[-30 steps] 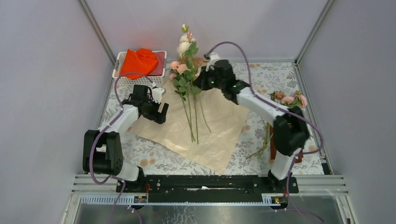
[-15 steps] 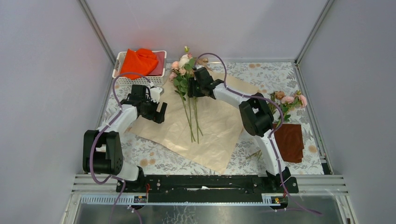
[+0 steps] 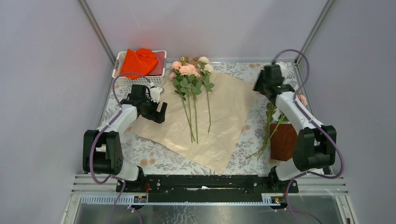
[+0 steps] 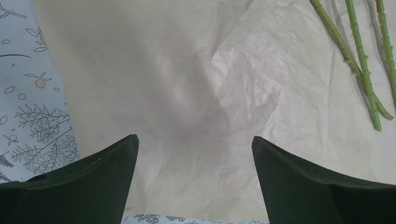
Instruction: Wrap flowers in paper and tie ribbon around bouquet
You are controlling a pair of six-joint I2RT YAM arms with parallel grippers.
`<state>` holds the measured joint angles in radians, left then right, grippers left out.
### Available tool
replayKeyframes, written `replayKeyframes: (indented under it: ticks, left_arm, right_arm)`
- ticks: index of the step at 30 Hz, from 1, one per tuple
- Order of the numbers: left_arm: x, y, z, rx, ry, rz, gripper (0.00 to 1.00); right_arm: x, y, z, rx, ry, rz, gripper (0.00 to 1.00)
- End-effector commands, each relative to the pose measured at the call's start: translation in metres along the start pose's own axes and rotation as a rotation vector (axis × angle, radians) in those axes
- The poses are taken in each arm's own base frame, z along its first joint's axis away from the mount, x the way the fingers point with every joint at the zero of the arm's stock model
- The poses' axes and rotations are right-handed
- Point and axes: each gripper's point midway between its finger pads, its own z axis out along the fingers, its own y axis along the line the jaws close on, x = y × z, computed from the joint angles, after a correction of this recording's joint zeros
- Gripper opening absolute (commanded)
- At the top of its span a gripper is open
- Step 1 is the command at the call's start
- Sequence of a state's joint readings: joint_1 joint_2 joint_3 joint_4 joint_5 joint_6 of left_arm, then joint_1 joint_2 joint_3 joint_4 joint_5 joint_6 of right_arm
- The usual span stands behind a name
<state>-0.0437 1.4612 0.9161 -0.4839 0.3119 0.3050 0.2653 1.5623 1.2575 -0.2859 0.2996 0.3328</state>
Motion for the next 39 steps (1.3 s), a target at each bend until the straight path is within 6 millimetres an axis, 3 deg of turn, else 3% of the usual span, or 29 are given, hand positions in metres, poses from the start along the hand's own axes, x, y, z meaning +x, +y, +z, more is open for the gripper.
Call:
replayKeyframes:
  ticks: [1,4,8,14,21,25,26,28,30,35,38,39]
  left_arm:
    - [-0.009,0.0,-0.004,0.01,-0.038,-0.004,0.98]
    - [-0.008,-0.001,-0.003,0.014,-0.032,-0.007,0.98]
    - [-0.007,-0.001,-0.002,0.015,-0.031,-0.007,0.98]
    - [-0.006,0.001,-0.002,0.008,-0.025,-0.008,0.99]
    - [-0.004,0.002,0.001,0.006,-0.016,-0.012,0.98]
    - [-0.003,0.004,0.002,-0.003,-0.008,-0.015,0.98]
    - [-0.004,0.004,0.001,-0.004,-0.01,-0.013,0.98]
    - [-0.003,0.004,0.0,-0.006,-0.01,-0.013,0.98]
    - [-0.005,0.004,-0.001,-0.007,-0.015,-0.01,0.98]
    - [-0.005,0.004,-0.002,-0.007,-0.017,-0.01,0.98]
    - [-0.007,0.005,-0.002,-0.015,-0.023,-0.009,0.98]
    - [-0.008,0.006,-0.002,-0.019,-0.027,-0.009,0.98]
  right_arm:
    - [0.085,-0.104,0.014,0.229,0.218,0.153,0.71]
    - [0.108,-0.131,0.021,0.228,0.27,0.231,0.72]
    - [0.124,-0.14,0.031,0.238,0.343,0.211,0.68]
    - [0.139,-0.138,0.044,0.228,0.413,0.187,0.48]
    - [0.137,-0.139,0.054,0.216,0.459,0.115,0.38]
    - [0.14,-0.124,0.062,0.134,0.488,0.127,0.22]
    - [0.138,-0.122,0.063,0.125,0.484,0.13,0.14]
    - [0.127,-0.118,0.063,0.104,0.468,0.124,0.0]
    - [0.107,-0.116,0.058,0.09,0.428,0.108,0.0]
    - [0.013,-0.117,0.011,0.122,0.189,0.077,0.0]
    - [-0.04,-0.089,-0.028,0.041,0.004,0.078,0.0]
    - [-0.052,-0.061,-0.042,-0.027,-0.047,0.057,0.0]
